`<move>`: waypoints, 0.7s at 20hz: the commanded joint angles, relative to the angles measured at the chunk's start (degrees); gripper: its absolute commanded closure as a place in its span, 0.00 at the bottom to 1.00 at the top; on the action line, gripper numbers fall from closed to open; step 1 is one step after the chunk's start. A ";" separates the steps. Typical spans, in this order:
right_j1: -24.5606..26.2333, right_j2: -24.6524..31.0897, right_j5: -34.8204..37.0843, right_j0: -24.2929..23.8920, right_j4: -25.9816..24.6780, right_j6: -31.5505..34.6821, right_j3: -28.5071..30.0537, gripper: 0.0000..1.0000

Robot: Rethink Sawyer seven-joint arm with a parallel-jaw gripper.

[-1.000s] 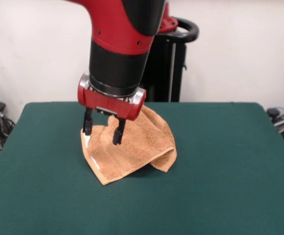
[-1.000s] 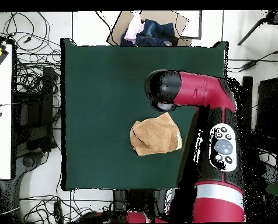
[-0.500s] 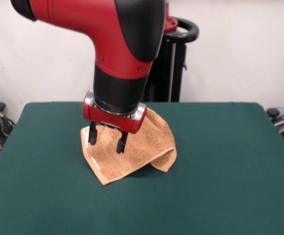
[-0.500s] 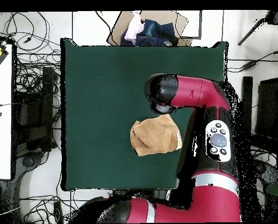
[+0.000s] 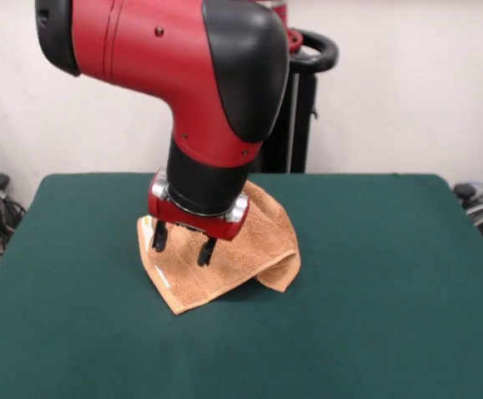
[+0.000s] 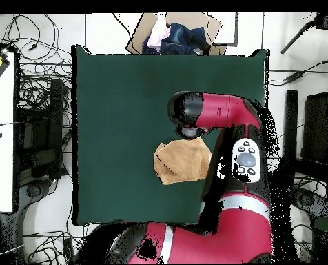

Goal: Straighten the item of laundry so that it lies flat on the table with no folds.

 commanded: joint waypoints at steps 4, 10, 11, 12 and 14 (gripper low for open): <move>3.67 -2.04 8.64 2.21 -5.63 0.49 -0.39 0.00; 4.24 -2.81 13.59 2.83 -7.80 -1.04 -1.03 0.00; 4.15 -2.76 14.01 2.84 -7.94 -1.02 -1.02 0.00; 3.97 -2.67 13.93 2.76 -8.07 -0.95 -0.50 0.00; 3.83 -2.09 14.26 2.45 -8.15 -1.15 -0.07 0.00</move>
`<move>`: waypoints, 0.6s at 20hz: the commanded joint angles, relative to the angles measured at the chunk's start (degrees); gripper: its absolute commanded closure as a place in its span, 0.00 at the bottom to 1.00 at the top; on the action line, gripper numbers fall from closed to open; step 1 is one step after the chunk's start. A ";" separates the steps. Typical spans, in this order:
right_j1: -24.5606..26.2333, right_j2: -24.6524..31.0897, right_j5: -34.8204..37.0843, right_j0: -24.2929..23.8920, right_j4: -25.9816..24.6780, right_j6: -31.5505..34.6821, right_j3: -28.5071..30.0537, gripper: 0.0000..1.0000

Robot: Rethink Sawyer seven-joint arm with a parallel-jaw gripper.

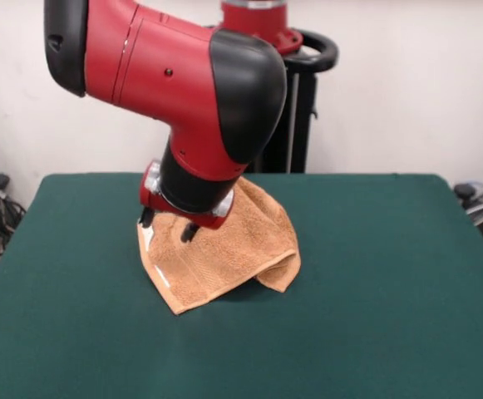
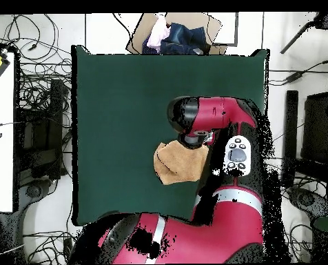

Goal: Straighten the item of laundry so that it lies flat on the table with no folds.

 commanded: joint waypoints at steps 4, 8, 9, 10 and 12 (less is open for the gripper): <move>2.55 2.37 5.54 -0.21 -2.04 -2.45 0.41 0.00; 3.23 3.81 3.90 -1.51 -0.94 -2.74 0.22 0.00; 3.42 4.15 3.60 -1.91 -0.57 -2.78 0.15 0.00; 3.46 4.56 2.66 -2.26 -0.29 -2.87 0.48 0.00; 3.06 5.39 0.10 -2.99 0.36 -2.67 1.57 0.00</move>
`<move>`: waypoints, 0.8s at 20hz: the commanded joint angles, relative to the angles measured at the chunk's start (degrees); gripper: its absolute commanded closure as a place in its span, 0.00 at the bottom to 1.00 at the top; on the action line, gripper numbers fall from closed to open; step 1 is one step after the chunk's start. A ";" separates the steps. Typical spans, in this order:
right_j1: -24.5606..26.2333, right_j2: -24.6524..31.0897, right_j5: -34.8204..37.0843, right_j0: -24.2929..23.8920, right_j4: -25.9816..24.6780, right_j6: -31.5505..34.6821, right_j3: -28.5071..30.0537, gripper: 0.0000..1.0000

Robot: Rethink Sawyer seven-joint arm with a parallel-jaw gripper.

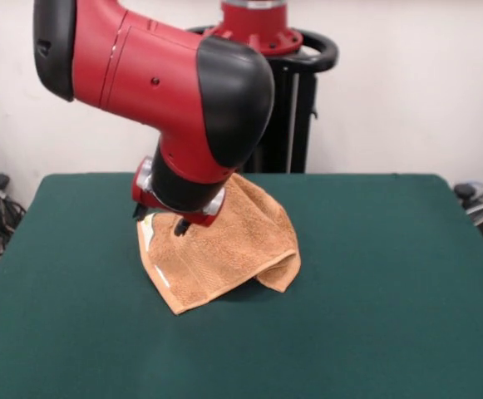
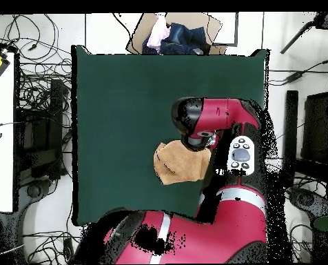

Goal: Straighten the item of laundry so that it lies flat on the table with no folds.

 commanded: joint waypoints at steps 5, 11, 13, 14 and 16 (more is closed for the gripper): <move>-0.35 7.98 -8.32 -4.06 2.88 -1.58 6.55 0.00; -3.91 13.71 -22.97 -9.88 6.23 -1.38 16.52 0.00; -4.37 14.95 -26.29 -11.52 5.87 -1.95 18.73 0.00; -4.39 15.14 -27.44 -11.89 5.38 -1.86 19.31 0.00; -4.39 15.62 -29.27 -12.60 4.92 -1.40 20.16 0.00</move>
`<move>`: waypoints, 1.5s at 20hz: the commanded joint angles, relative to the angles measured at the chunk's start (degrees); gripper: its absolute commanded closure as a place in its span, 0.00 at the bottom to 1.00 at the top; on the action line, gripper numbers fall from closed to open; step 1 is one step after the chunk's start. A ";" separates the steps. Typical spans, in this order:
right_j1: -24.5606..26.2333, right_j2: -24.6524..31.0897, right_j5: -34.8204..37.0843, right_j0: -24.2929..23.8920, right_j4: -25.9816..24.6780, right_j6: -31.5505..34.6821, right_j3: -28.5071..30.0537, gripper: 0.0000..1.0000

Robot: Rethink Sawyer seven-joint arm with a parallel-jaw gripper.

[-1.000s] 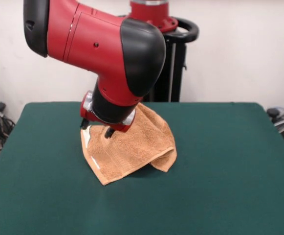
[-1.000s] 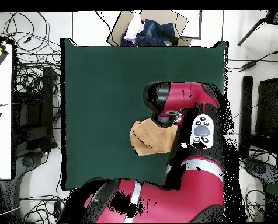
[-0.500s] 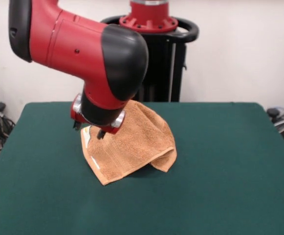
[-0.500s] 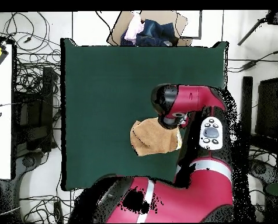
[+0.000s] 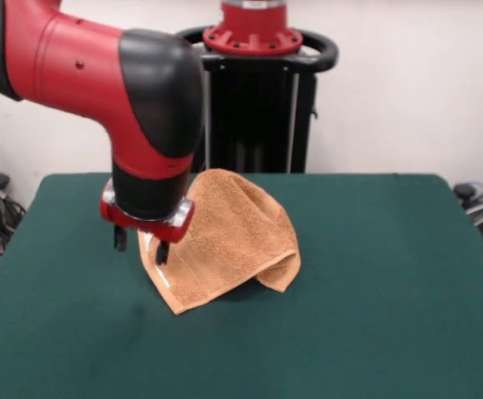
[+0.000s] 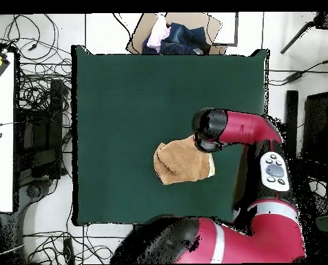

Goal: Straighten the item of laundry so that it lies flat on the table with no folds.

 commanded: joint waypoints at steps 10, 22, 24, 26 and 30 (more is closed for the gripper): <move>-0.51 8.46 -13.40 -2.09 1.27 1.86 11.92 0.00; -0.20 5.52 -10.41 2.12 2.34 5.93 9.52 0.00; 0.21 5.20 -10.78 2.85 2.52 6.76 9.03 0.00; 0.36 4.99 -11.18 3.47 2.94 7.63 8.78 0.00; 0.54 4.73 -11.41 4.34 3.97 8.72 8.54 0.00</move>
